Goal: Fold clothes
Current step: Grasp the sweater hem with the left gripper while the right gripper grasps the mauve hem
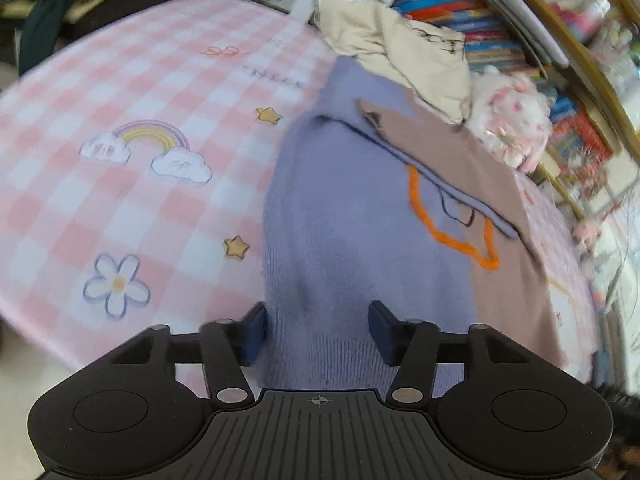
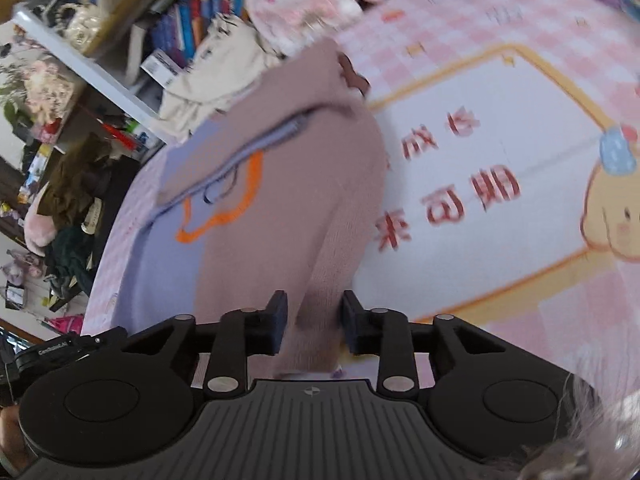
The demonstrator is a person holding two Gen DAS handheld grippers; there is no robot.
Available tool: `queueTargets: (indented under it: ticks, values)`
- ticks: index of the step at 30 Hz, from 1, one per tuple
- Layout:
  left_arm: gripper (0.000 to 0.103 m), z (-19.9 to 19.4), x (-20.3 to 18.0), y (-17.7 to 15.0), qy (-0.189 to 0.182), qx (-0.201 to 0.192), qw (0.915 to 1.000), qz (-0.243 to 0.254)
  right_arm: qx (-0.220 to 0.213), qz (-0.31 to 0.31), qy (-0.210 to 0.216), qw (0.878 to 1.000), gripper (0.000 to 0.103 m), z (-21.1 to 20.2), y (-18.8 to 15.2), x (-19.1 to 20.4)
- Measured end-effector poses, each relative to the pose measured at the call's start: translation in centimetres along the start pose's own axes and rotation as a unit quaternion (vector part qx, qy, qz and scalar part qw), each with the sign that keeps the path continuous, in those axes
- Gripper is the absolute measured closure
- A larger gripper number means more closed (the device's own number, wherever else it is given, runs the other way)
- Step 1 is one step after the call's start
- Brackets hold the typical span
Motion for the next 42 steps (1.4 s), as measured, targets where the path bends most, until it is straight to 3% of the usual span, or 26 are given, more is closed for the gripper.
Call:
queueTargets:
  ticks: [4, 8, 14, 19, 23, 24, 27, 31, 42]
  values:
    - [0.050, -0.2, 0.7, -0.3, -0.026, -0.004, 0.9991, -0.034, 0.016, 0.017, 0.013, 1.000, 0.074, 0.3, -0.5, -0.1]
    - [0.052, 0.0, 0.4, -0.3, -0.048, -0.003, 0.9974, -0.053, 0.004, 0.047, 0.017, 0.999, 0.074, 0.3, 0.5, -0.6]
    - [0.062, 0.1, -0.5, -0.3, -0.037, 0.005, 0.9993, -0.011, 0.007, 0.079, 0.027, 0.997, 0.075, 0.5, 1.1, -1.1]
    - [0.064, 0.0, 0.5, -0.4, -0.056, 0.005, 0.9976, -0.040, 0.030, 0.077, 0.035, 0.996, 0.075, 0.7, 0.2, -0.6]
    - [0.066, 0.0, 0.9, -0.5, -0.069, 0.007, 0.9961, -0.055, 0.029, 0.086, 0.031, 0.995, 0.080, 0.8, 0.5, -0.9]
    - [0.067, 0.0, 1.1, -0.5, -0.072, 0.008, 0.9954, -0.063, 0.031, 0.090, 0.029, 0.995, 0.085, 0.8, 0.6, -1.1]
    - [0.076, 0.1, 1.6, -0.7, -0.077, 0.011, 0.9935, -0.082, 0.035, 0.098, 0.024, 0.994, 0.090, 0.7, 0.6, -1.6]
    - [0.097, 0.2, 1.8, -1.2, -0.081, 0.024, 0.9931, -0.082, 0.039, 0.093, 0.025, 0.995, 0.091, 0.3, 0.5, -1.7]
    - [0.099, -2.7, 2.2, -3.4, -0.124, -0.002, 0.9841, -0.127, 0.049, 0.095, 0.040, 0.993, 0.092, -2.4, -0.1, -2.5]
Point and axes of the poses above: each gripper's, at about its wrist camera, not at the fingertips, and z roughly the way its jaws point, x to its left, y to its top, the point moved 10 cm from there along z, roughly the way its jaws point, and after that the axes turned 14 degrees about z, right-handed, at the moved point
